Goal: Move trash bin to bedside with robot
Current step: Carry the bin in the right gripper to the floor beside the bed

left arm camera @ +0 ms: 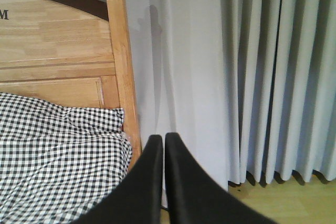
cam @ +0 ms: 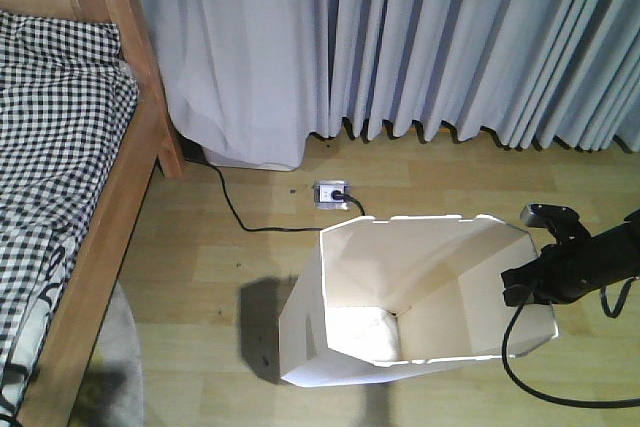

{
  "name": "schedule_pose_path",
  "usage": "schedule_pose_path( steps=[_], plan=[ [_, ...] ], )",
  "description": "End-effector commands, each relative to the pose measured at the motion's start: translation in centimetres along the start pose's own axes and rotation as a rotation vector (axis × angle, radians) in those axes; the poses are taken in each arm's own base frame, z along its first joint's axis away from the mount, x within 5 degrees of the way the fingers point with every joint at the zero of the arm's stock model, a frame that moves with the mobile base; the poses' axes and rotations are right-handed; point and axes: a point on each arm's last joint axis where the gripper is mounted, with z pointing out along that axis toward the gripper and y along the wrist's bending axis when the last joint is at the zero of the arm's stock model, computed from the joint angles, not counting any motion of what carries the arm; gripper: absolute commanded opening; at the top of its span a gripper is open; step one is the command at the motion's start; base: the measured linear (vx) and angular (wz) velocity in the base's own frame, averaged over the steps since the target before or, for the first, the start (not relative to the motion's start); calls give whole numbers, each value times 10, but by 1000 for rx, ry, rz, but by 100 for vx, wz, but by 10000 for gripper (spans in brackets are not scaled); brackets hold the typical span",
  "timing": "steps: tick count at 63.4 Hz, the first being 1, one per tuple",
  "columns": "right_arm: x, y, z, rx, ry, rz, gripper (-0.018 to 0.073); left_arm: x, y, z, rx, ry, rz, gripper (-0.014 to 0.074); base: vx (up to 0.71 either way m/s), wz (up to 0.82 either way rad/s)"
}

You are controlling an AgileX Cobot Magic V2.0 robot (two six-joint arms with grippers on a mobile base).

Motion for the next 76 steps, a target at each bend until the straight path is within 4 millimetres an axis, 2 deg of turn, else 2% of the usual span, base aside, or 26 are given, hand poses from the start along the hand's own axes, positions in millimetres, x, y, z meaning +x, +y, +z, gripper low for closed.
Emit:
schedule_pose_path(
  steps=[1, 76],
  plan=[
    [-14, 22, -22, -167, -69, 13, -4, -4, 0, -1, 7, -77, -23, -6, 16, 4],
    [-14, 22, -22, -167, -69, 13, -4, -4, 0, -1, 7, -77, -23, -6, 13, -1]
  ],
)
